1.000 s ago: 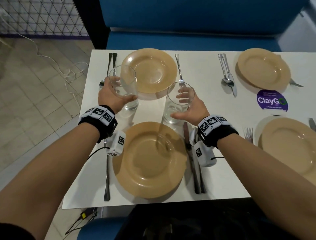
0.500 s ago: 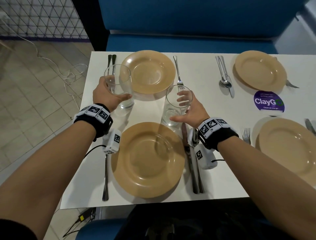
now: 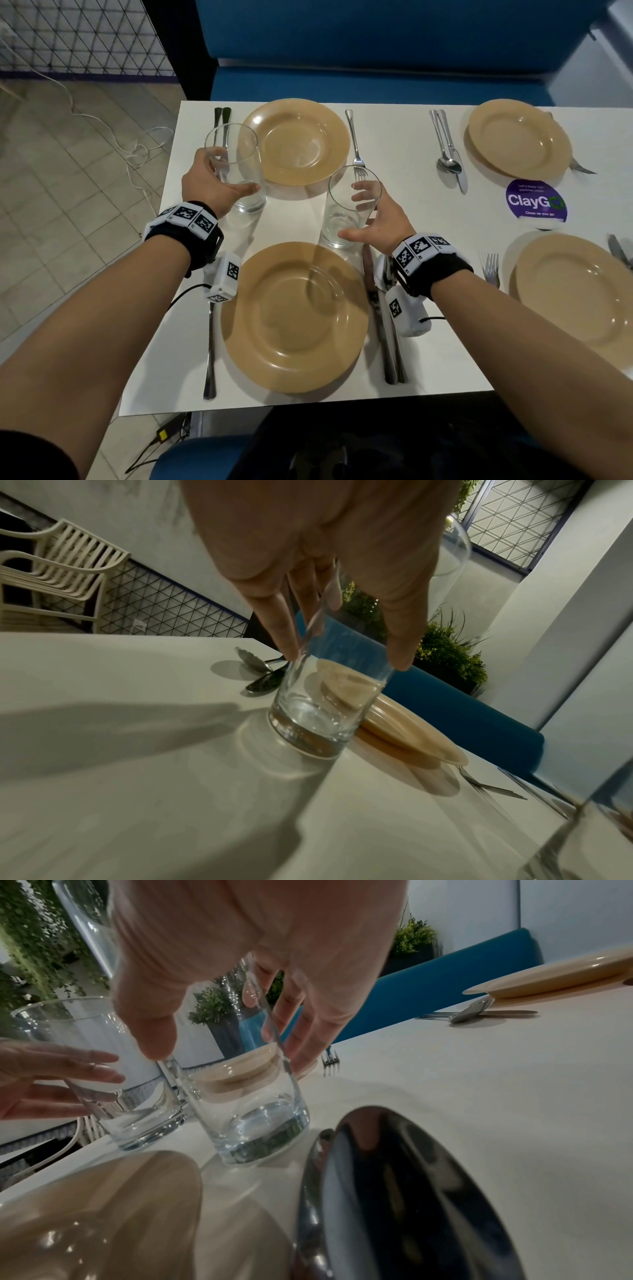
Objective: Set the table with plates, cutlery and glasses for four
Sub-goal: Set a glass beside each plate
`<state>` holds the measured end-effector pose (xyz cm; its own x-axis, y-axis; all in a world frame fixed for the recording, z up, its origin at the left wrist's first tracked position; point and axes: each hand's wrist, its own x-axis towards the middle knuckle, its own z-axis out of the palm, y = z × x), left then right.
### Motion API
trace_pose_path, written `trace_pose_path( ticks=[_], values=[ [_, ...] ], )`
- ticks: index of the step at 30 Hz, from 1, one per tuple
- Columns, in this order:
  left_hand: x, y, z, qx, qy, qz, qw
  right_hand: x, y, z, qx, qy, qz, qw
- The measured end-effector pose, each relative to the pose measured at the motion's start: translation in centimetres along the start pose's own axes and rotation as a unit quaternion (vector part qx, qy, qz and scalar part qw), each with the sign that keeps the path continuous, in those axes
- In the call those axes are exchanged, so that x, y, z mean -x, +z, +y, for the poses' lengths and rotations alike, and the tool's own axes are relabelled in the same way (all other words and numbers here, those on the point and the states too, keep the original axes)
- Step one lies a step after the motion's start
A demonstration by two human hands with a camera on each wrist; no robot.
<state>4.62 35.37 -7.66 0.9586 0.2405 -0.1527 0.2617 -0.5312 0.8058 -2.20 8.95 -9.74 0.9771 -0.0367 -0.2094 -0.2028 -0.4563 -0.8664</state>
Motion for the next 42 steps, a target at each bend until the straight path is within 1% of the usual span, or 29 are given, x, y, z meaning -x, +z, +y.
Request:
trace_pose_path(
  ticks=[6,24,36,40,42],
  values=[
    [0.0,-0.2,0.0,-0.002,-0.005,-0.004,1.0,0.2,-0.1,0.2,0.013,-0.005,-0.004,1.0],
    [0.1,-0.5,0.0,-0.001,-0.002,-0.001,1.0,0.1,-0.2,0.0,0.004,-0.005,-0.003,1.0],
    [0.4,-0.1,0.2,0.0,-0.019,0.01,1.0,-0.2,0.1,0.2,0.0,-0.001,0.005,1.0],
    [1.7,0.0,0.7,-0.049,-0.033,0.0,0.998,0.0,-0.4,0.0,0.003,-0.006,-0.011,1.0],
    [2.6,0.1,1.5,-0.107,-0.064,-0.023,0.992,0.1,-0.9,-0.1,0.011,-0.01,-0.016,1.0]
  ],
)
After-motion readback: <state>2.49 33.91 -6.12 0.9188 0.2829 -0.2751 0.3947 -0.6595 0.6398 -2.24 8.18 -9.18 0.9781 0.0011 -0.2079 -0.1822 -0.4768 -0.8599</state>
